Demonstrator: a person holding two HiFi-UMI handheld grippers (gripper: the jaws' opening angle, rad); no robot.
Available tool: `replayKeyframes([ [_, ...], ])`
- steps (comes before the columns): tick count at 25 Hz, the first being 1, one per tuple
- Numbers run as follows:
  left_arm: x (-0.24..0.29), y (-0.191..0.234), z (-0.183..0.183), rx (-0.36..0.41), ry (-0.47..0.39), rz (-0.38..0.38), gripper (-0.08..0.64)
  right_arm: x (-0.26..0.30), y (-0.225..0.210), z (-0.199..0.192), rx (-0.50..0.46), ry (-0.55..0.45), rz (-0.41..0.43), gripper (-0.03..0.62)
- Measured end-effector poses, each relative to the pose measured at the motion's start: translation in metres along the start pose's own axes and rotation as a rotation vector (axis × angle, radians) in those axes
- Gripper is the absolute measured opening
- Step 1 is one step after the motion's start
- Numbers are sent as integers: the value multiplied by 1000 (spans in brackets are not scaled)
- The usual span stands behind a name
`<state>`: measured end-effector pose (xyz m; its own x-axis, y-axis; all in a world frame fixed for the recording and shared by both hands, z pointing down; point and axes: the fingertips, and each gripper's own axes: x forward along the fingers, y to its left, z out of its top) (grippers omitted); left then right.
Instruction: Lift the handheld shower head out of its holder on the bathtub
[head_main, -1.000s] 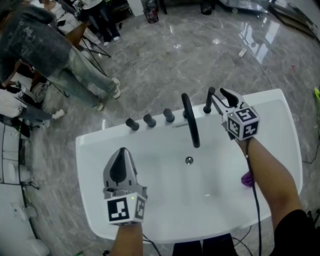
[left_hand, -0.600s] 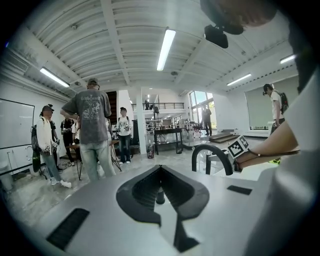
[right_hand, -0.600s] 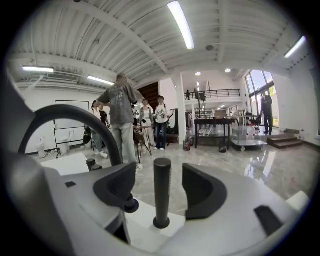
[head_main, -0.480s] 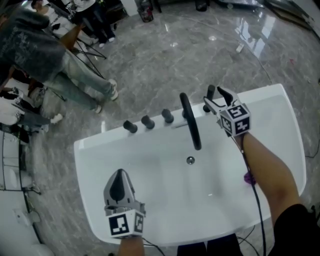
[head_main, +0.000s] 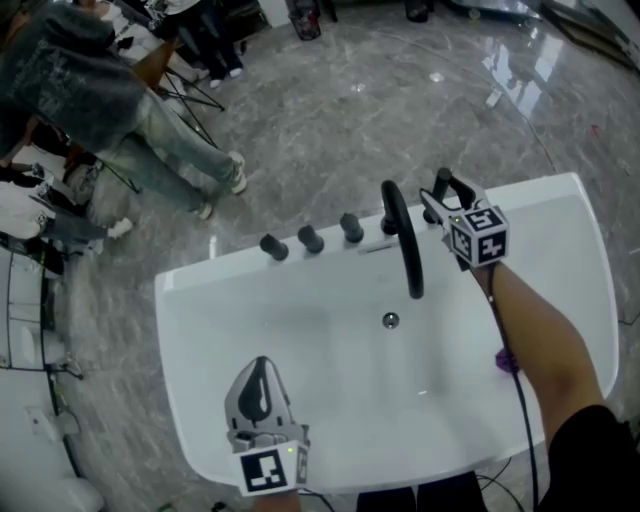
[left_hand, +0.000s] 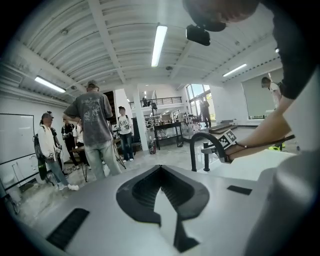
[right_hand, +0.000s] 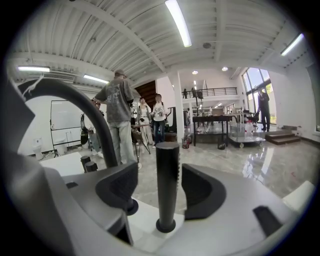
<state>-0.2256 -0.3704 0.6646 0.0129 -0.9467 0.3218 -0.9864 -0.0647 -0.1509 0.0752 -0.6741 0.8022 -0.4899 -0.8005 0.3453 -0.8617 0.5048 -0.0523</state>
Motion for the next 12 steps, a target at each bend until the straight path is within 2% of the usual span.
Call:
replayKeyframes([
  [4, -2, 1, 0, 32, 0, 9, 9, 4, -8, -2, -8, -7, -22, 150],
  [7, -4, 1, -6, 40, 12, 9, 9, 9, -9, -5, -21, 4, -19, 150],
  [12, -6, 2, -12, 6, 26, 15, 9, 11, -9, -13, -10, 28, -10, 147],
])
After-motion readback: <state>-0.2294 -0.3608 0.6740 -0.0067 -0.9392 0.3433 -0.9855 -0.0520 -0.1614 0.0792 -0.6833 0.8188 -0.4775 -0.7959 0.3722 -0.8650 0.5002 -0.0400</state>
